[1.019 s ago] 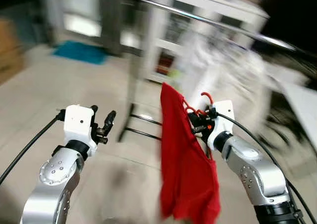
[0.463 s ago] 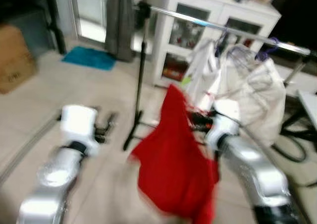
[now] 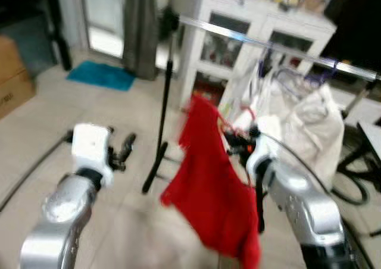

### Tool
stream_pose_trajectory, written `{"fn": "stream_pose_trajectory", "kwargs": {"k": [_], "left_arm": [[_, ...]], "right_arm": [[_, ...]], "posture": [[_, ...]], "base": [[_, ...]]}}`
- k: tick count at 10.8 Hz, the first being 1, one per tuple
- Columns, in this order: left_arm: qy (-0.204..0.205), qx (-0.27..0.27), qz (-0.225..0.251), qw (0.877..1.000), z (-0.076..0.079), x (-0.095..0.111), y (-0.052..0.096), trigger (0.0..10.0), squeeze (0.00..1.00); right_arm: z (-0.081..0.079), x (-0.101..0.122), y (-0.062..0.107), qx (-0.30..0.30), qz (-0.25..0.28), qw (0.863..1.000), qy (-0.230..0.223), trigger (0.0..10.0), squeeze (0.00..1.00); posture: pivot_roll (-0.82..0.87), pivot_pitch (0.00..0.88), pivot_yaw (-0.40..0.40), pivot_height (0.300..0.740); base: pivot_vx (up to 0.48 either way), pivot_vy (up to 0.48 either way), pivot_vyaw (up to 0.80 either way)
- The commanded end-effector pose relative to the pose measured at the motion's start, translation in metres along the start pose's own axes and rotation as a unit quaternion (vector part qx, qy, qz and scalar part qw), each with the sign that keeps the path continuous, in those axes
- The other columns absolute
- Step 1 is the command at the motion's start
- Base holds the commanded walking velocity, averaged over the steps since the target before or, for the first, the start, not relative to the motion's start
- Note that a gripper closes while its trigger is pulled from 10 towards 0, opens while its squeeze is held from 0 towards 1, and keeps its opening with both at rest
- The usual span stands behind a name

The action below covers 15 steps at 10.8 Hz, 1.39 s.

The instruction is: Hang hanger

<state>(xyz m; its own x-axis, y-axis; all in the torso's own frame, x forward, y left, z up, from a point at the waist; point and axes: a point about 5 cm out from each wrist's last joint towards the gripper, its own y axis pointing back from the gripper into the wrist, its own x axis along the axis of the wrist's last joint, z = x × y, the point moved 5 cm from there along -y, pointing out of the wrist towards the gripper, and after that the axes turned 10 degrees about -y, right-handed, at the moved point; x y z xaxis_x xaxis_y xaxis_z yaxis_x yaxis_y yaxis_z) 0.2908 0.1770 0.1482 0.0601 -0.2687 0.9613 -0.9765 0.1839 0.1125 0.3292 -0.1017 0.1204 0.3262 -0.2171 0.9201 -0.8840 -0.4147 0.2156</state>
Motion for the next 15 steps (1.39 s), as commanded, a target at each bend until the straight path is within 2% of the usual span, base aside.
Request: {"fn": "stream_pose_trajectory", "kwargs": {"k": [1,4,6,8,10,14,15], "left_arm": [[0.012,-0.019,0.009,1.000,0.012,0.006,-0.004,10.0,0.00],[0.013,-0.019,0.012,1.000,0.012,0.007,-0.004,10.0,0.00],[0.003,-0.039,0.006,0.999,0.019,0.006,-0.001,10.0,0.00],[0.002,-0.033,0.006,0.999,0.016,0.005,-0.001,10.0,0.00],[-0.008,-0.061,0.005,0.998,0.024,0.004,-0.002,10.0,0.00],[-0.020,-0.069,0.007,0.997,0.025,0.005,-0.004,10.0,0.00],[-0.026,-0.081,0.006,0.996,0.029,0.004,-0.003,10.0,0.00]], "right_arm": [[0.013,0.011,0.005,-0.019,0.015,1.000,0.008,10.0,0.00],[0.013,0.011,0.006,-0.015,0.010,1.000,0.016,10.0,0.00],[0.011,0.016,0.005,-0.011,0.015,1.000,0.019,10.0,0.00],[0.013,0.006,0.006,-0.015,0.005,1.000,0.014,10.0,0.00],[0.010,0.010,0.002,-0.008,0.007,1.000,0.022,10.0,0.00],[0.012,0.012,0.000,-0.013,0.012,0.999,0.037,10.0,0.00],[0.015,0.012,0.000,-0.023,0.013,0.999,0.028,10.0,0.00]], "posture": [[0.10,0.005,-0.147,0.740],[0.10,0.000,-0.160,0.740],[0.10,0.002,-0.152,0.740],[0.12,0.000,-0.166,0.740],[0.11,0.000,-0.147,0.740],[0.13,0.000,-0.150,0.740],[0.13,0.000,-0.138,0.740]], "base": [[0.364,0.000,0.00],[0.366,0.000,0.00],[0.371,0.000,0.00],[0.384,0.000,0.00],[0.386,0.000,0.00],[0.385,0.000,0.00],[0.382,0.000,0.00]]}}
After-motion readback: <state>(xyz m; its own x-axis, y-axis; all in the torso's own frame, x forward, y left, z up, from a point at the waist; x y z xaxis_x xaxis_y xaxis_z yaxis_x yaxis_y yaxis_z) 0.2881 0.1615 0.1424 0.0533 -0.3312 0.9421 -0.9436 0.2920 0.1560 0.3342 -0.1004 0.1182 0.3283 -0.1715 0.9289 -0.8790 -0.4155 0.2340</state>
